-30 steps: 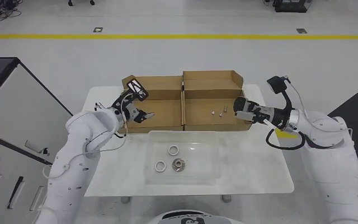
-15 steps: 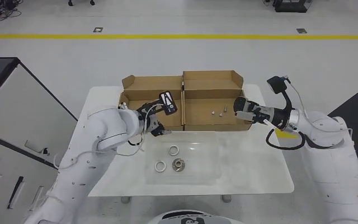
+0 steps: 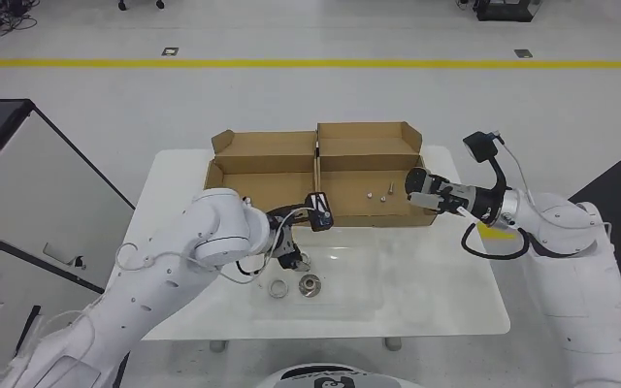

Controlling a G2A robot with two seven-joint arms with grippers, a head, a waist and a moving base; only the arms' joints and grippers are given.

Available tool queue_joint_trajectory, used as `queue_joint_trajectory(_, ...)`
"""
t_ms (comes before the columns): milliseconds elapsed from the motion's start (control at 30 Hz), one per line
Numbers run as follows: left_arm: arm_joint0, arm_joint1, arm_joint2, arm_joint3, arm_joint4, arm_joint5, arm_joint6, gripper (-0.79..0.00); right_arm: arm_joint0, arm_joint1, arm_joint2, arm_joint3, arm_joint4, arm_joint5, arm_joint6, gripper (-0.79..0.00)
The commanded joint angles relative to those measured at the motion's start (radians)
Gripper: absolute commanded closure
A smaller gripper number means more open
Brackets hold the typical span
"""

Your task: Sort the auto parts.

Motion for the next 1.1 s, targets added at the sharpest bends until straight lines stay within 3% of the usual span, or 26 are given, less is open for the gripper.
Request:
queue_joint_trajectory(0, -0.027, 0.01, 0.032, 0.011, -0.046, 0.031, -0.031, -0.785, 0.0, 0.0, 0.0, 0.0, 0.0, 0.0, 0.0, -0.785)
queue_joint_trajectory(67, -0.056, 0.018, 0.052, 0.008, -0.002, 0.035, -0.034, -0.785, 0.0, 0.0, 0.0, 0.0, 0.0, 0.0, 0.0, -0.785)
queue_joint_trajectory(700, -0.054, 0.018, 0.054, 0.007, -0.004, 0.034, -0.028, -0.785, 0.0, 0.0, 0.0, 0.0, 0.0, 0.0, 0.0, -0.785)
queue_joint_trajectory(800, -0.067, 0.011, 0.103, 0.021, 0.002, 0.017, -0.016, -0.785, 0.0, 0.0, 0.0, 0.0, 0.0, 0.0, 0.0, -0.785)
queue_joint_trajectory(1067, -0.21, -0.041, 0.282, 0.133, -0.015, 0.094, -0.093, -0.785, 0.0, 0.0, 0.0, 0.0, 0.0, 0.0, 0.0, -0.785)
